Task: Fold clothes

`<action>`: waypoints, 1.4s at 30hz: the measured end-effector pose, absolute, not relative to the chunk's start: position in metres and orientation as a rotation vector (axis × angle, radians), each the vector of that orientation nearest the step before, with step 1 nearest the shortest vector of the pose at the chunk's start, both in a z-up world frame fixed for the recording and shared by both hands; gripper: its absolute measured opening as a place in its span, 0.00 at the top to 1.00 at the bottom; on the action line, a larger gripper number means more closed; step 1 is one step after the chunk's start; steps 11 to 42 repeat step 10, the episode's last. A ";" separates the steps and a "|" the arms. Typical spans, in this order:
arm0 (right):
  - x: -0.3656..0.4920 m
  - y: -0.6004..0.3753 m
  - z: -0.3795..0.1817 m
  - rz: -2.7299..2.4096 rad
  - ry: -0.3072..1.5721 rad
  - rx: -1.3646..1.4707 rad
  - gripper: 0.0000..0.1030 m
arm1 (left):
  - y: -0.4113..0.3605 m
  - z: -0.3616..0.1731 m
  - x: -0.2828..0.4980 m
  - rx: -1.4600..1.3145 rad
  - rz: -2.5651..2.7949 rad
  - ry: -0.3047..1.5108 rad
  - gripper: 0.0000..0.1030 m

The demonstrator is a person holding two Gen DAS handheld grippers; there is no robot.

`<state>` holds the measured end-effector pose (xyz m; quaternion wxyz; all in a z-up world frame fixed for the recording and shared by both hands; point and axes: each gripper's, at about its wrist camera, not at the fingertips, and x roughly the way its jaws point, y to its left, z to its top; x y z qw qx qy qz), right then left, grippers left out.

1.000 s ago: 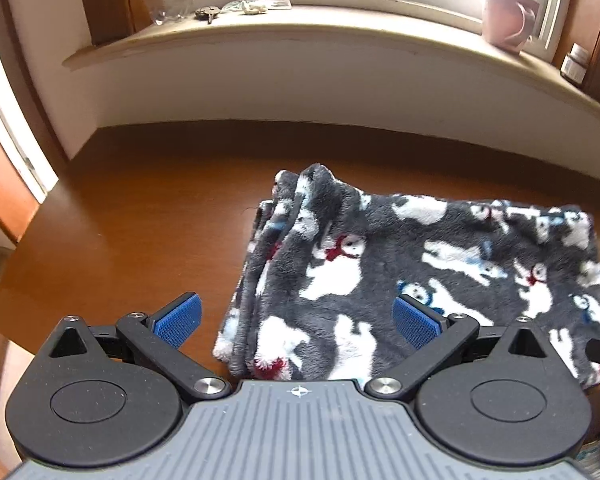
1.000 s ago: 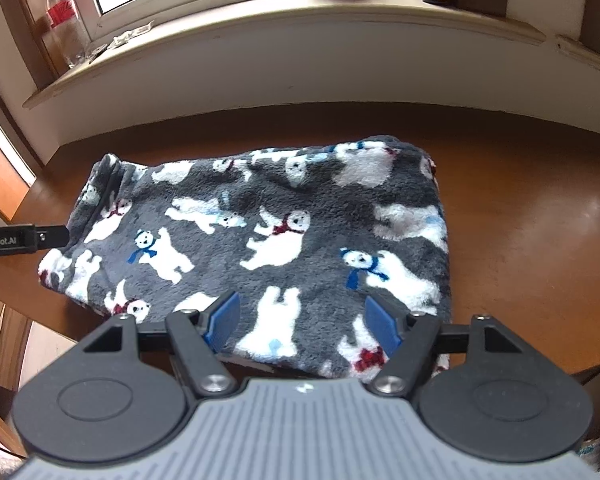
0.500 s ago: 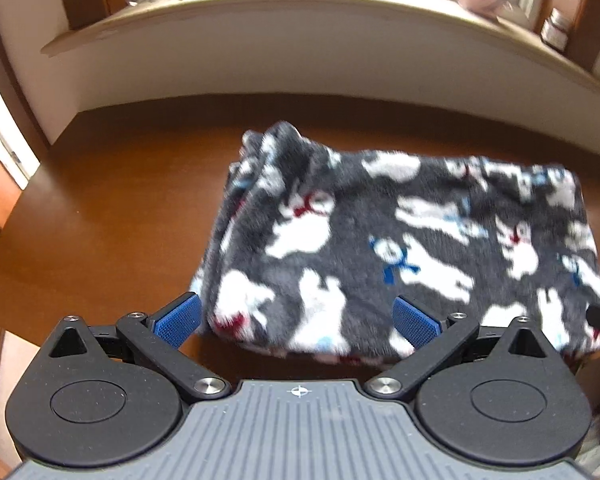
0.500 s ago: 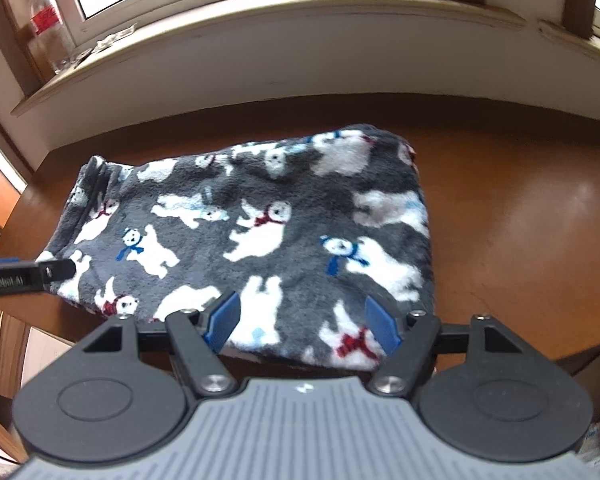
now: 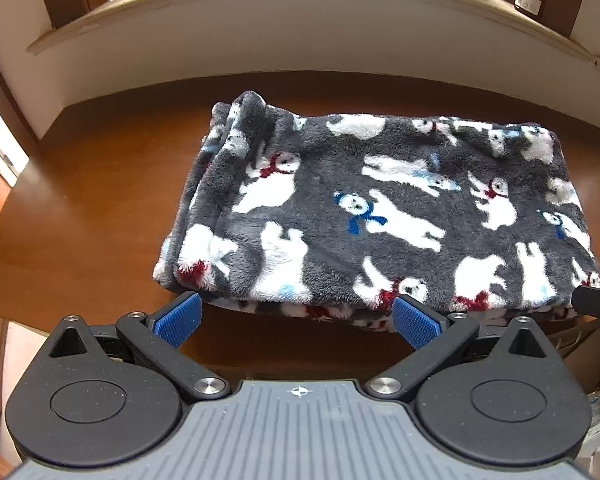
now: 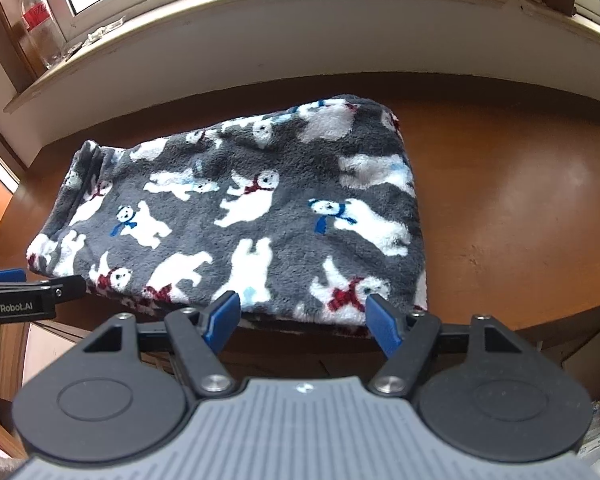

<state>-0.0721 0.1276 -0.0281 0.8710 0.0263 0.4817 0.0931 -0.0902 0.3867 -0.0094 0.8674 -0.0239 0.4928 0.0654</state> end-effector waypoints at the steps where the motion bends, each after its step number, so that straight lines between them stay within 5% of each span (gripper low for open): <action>1: -0.073 0.128 -0.028 0.196 1.006 0.056 0.30 | 0.387 -0.008 -0.090 -0.053 0.135 1.029 0.00; 42: -0.074 0.123 -0.022 0.192 0.986 0.058 0.30 | 0.390 0.000 -0.088 -0.076 0.128 0.990 0.01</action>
